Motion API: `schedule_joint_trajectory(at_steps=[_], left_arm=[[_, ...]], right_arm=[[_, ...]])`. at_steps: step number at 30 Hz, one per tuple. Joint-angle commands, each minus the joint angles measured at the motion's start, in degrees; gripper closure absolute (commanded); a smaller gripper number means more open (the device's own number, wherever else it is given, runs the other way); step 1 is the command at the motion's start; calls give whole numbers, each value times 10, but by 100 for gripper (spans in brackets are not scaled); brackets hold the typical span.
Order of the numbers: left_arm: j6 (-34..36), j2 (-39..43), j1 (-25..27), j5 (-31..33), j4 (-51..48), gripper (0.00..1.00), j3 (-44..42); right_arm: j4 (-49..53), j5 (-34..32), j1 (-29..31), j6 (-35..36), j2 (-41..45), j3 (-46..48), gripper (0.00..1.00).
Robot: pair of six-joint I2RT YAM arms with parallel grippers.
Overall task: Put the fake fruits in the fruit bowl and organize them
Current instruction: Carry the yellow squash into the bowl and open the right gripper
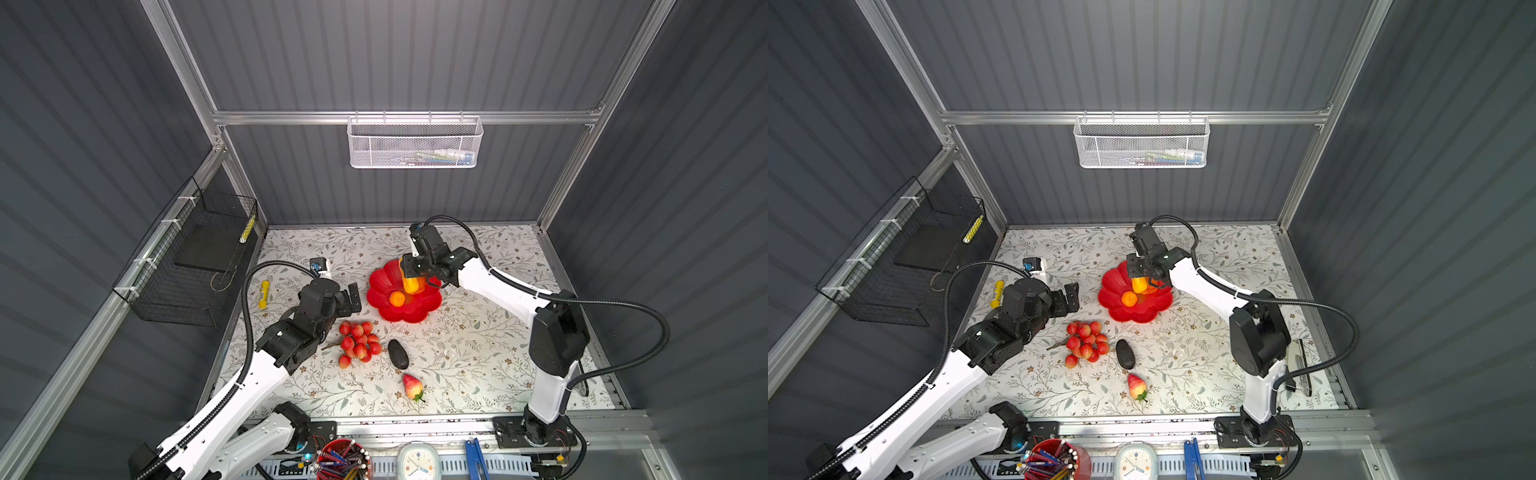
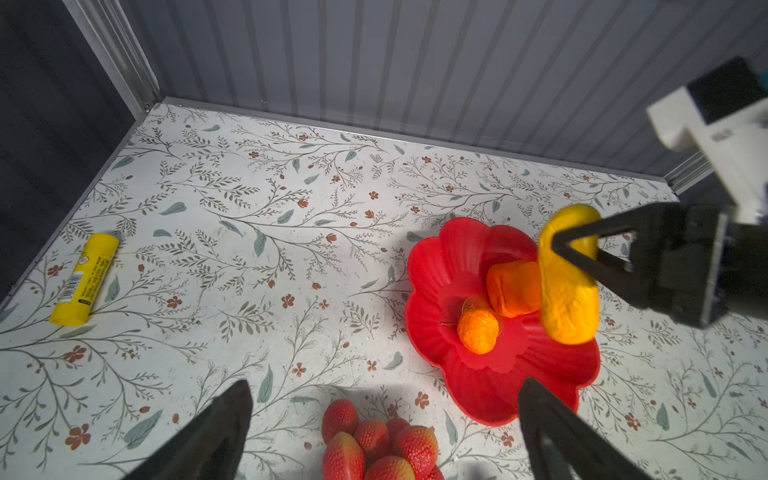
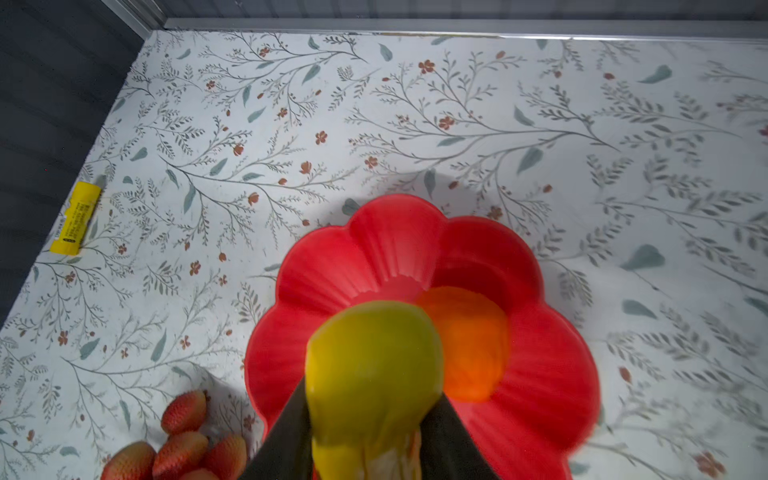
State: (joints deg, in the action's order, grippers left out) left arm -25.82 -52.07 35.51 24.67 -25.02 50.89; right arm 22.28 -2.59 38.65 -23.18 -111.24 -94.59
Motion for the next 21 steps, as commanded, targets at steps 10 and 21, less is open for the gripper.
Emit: schedule_joint_trajectory(at_steps=[10, 21], left_arm=[[-27, 16, -4, -70, -29, 0, -5], [-26, -68, -4, -195, -54, 6, 30]], right_arm=[[-39, 79, 1, -60, -151, -105, 61], [-65, 84, -25, -64, -92, -76, 25]])
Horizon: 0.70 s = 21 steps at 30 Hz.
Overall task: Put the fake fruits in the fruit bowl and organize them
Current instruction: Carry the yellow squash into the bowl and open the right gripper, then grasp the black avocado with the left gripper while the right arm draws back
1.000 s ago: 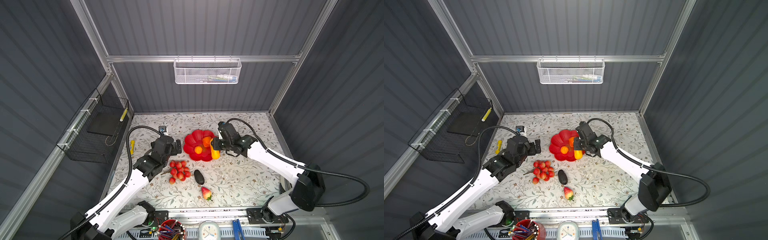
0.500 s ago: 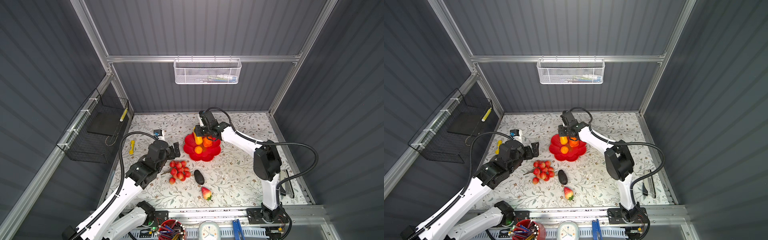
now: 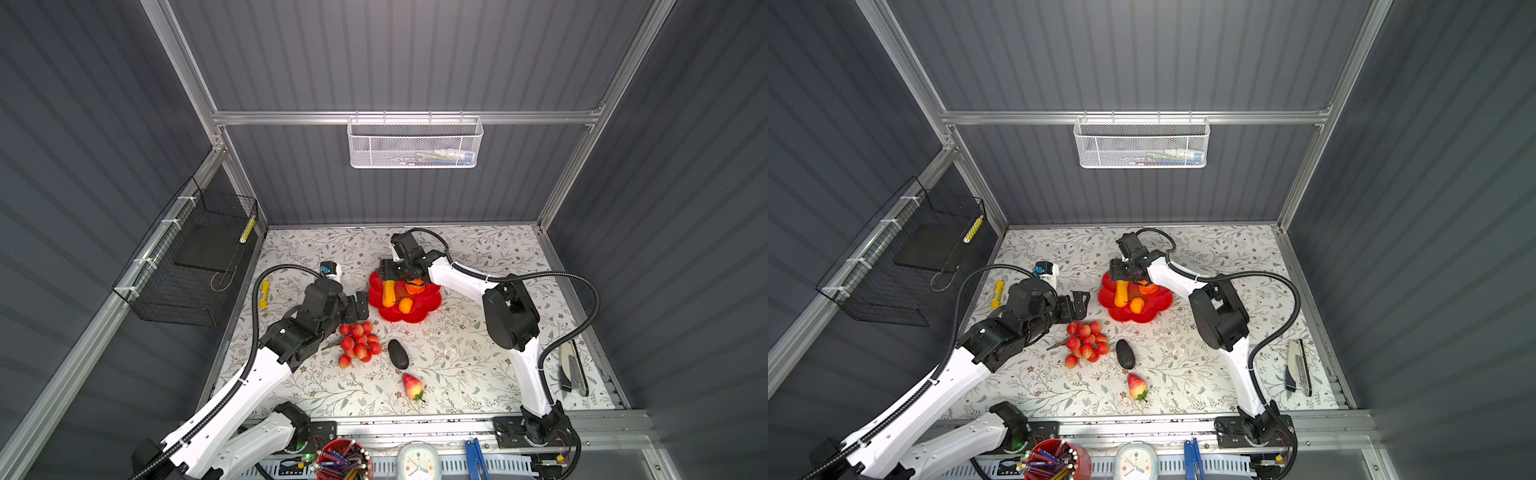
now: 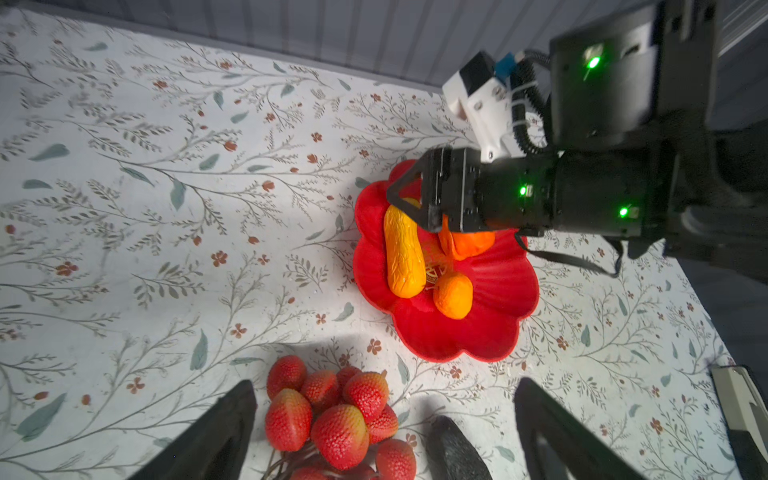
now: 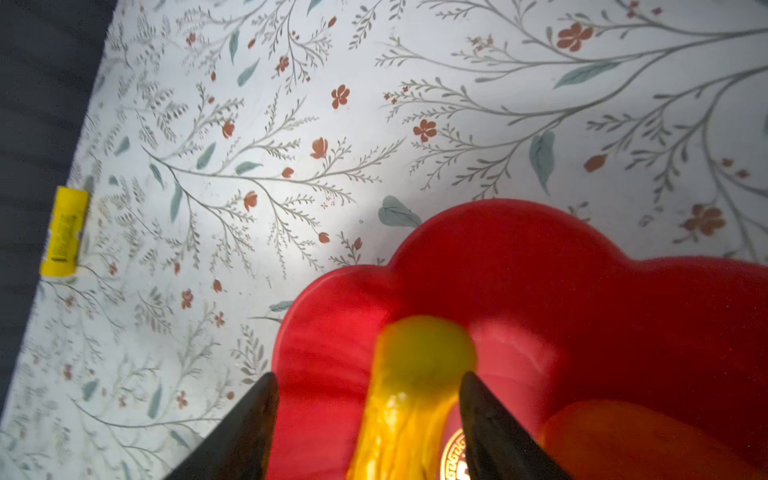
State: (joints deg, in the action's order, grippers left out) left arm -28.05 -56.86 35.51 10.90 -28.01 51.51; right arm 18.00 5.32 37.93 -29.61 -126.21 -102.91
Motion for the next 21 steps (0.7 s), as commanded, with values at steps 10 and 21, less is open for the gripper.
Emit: schedule_joint_trajectory(at_steps=[10, 21], left_arm=[[-28, -131, 32, -167, -45, 13, 61], [-66, -239, 121, -157, -78, 14, 78]], right_arm=[[-124, -65, -79, 31, 322, 222, 4], [-140, -79, -150, 28, 482, 408, 1]])
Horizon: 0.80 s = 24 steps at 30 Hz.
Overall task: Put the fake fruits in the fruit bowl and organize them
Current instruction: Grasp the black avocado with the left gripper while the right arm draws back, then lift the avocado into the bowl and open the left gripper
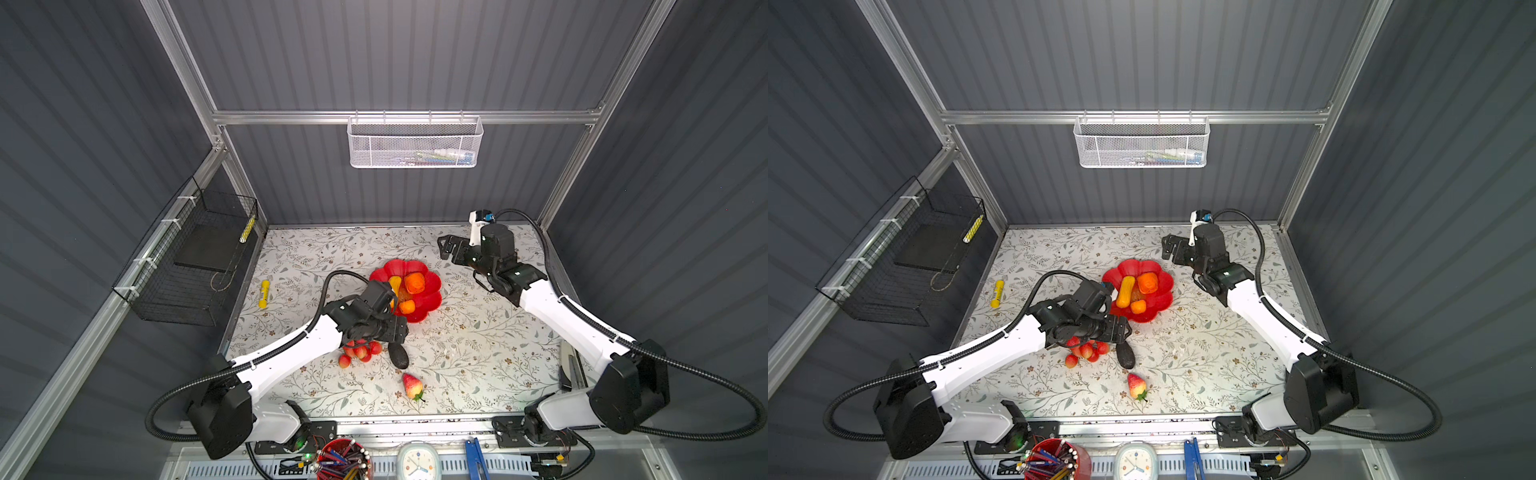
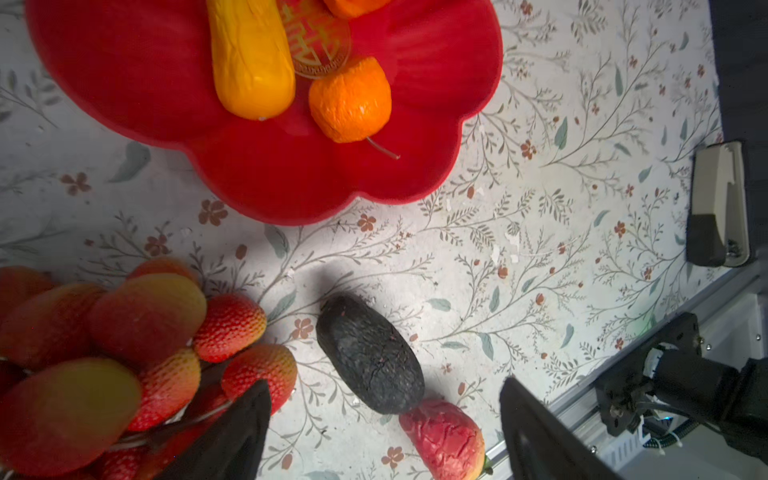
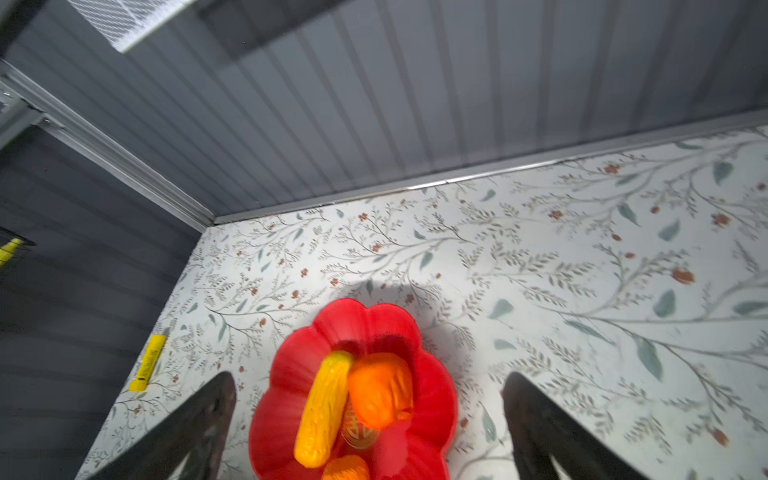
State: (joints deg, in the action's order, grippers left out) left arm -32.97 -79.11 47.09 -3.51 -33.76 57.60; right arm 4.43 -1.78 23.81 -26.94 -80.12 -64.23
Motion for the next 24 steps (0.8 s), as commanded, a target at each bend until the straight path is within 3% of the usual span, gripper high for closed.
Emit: schedule_joint_trajectory(at_steps=[1, 10, 15, 24], left_arm=[[-17, -31, 9, -14, -24, 14, 21], [-17, -130, 26, -50, -5, 16, 35], [-17, -176, 33, -62, -3, 23, 47], [-20, -205, 34, -71, 9, 56, 60]], right_arm=[[-2, -8, -12, 2, 27, 30, 1], [-3, 3, -28, -3, 44, 62, 1], [-6, 7, -35, -3, 44, 68, 1], [-18, 14, -50, -11, 51, 90, 1]])
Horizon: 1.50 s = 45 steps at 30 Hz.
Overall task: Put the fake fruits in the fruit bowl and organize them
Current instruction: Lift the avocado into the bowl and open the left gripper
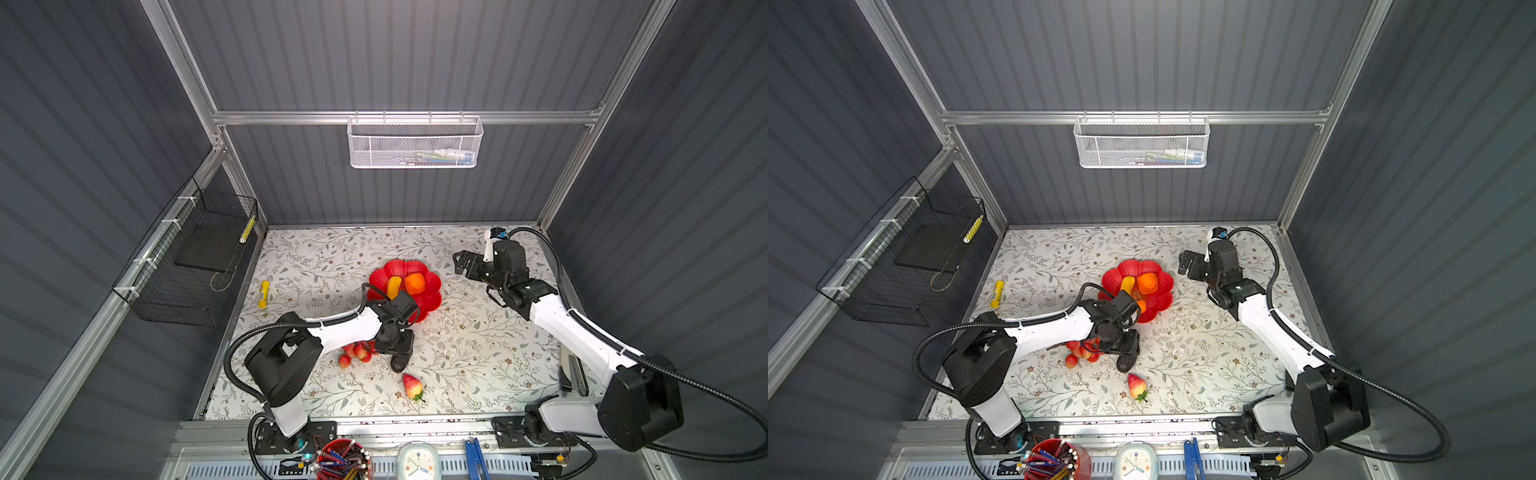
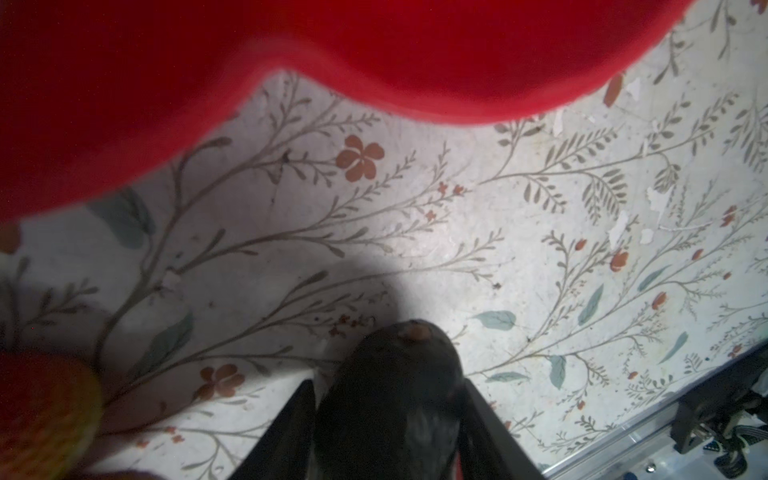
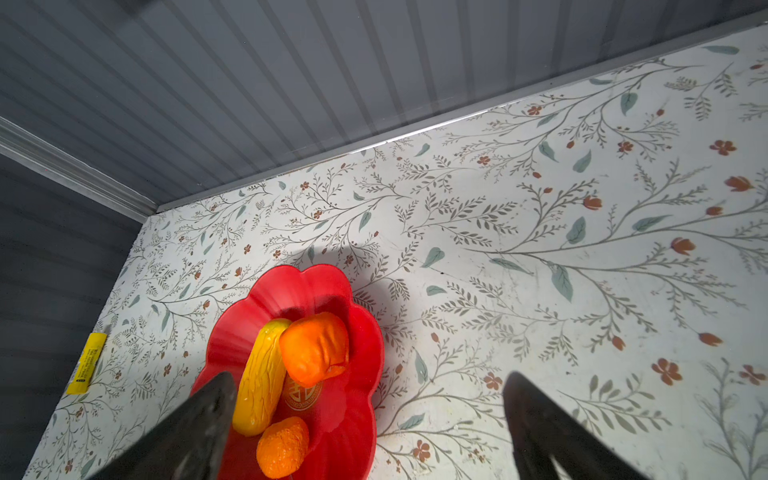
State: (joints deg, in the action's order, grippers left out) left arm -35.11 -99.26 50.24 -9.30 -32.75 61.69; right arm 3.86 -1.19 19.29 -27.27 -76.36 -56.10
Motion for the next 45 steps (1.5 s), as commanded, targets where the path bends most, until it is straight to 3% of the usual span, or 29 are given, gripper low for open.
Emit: schedule_joint_trajectory(at_steps=[1, 7, 11, 16, 21, 32, 39, 45], left_arm=[[4, -2, 3, -14, -2, 58, 20], [34, 29, 3, -9, -7, 66, 50], [83, 36, 2, 44, -39, 66, 132], [156, -31, -7, 89, -84, 66, 289], [194, -111, -40, 91, -81, 66, 379], [211, -222, -71, 71, -14, 67, 426], [207, -250, -71, 60, -7, 53, 425], [211, -210, -71, 79, 20, 27, 401]], right_arm=[[-13, 9, -6, -8, 14, 11, 1], [-18, 13, -15, -15, 16, 19, 1], [-19, 13, -19, -18, 24, 22, 1], [-10, 12, -23, -15, 41, 26, 1], [-1, 15, -25, -19, 64, 41, 1], [25, 20, -26, -22, 104, 72, 1], [43, 31, -26, -21, 109, 82, 1], [58, 66, -23, -20, 105, 99, 2]])
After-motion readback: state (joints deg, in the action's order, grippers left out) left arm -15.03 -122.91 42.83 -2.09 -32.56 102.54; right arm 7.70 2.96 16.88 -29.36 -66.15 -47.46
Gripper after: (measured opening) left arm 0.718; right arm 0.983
